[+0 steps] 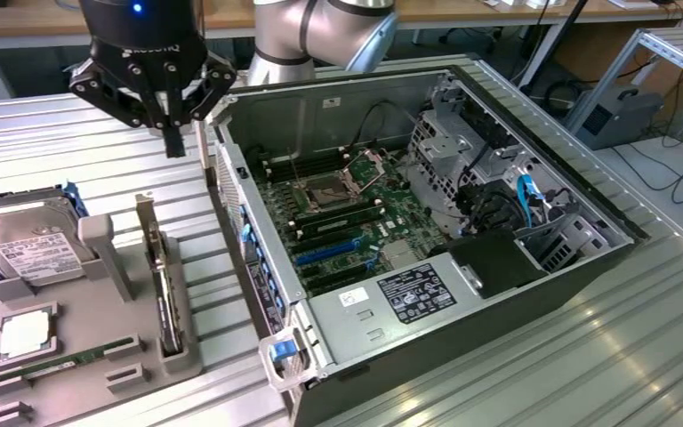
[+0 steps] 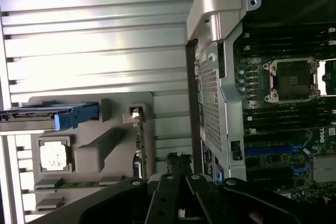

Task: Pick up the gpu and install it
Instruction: 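Reach for the gpu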

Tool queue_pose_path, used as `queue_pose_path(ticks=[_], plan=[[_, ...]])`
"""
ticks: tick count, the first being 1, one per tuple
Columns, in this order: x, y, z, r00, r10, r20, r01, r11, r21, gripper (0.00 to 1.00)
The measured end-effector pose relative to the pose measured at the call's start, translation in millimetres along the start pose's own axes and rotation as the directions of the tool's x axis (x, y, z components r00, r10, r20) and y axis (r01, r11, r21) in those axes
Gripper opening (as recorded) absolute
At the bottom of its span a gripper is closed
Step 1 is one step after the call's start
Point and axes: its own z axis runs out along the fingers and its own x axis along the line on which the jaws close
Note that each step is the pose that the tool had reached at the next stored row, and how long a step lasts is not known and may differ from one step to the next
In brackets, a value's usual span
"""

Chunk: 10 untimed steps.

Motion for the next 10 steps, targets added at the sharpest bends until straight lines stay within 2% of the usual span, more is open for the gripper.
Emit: queue_pose_path(ticks=[4, 5, 6, 8, 10], plan=[[11.7, -0.9, -0.3, 1.0, 0.0, 0.0005, 0.0, 1.0, 0.006, 0.11], [16.3, -1.2, -0.3, 1.0, 0.0, 0.0007, 0.0, 1.0, 0.0087, 0.11], [23.2, -1.8, -0.5, 1.0, 0.0, 0.001, 0.0, 0.9999, 0.0139, 0.11], [30.2, -2.3, -0.6, 1.0, -0.001, 0.0015, 0.001, 0.9998, 0.02, 0.11], [33.2, -2.5, -0.7, 1.0, -0.001, 0.0018, 0.001, 0.9997, 0.023, 0.11]])
